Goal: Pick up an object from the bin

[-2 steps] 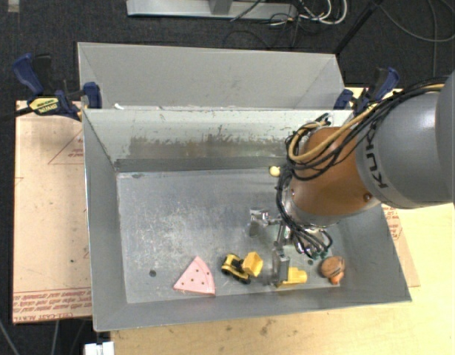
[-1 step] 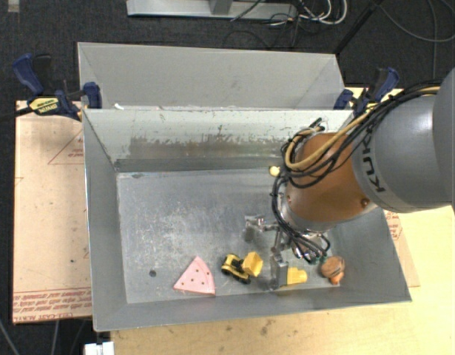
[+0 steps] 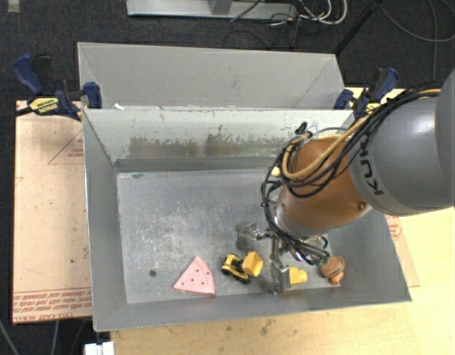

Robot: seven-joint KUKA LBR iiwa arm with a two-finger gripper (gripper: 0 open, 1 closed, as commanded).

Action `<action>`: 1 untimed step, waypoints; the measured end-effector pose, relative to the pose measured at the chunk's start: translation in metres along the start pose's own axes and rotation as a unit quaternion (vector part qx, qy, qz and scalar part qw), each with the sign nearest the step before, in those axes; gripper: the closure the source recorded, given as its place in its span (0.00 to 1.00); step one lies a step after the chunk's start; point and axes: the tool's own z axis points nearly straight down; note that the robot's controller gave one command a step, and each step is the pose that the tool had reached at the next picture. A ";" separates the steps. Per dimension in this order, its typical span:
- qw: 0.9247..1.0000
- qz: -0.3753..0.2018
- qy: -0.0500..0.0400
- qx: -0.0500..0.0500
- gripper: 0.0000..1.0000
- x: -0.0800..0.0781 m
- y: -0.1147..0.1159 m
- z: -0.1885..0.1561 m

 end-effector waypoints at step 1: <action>1.000 0.029 -0.001 0.000 0.00 -0.011 0.015 0.001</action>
Offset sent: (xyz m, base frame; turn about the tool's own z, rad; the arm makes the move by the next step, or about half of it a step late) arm -0.0070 0.0341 -0.0019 -0.0906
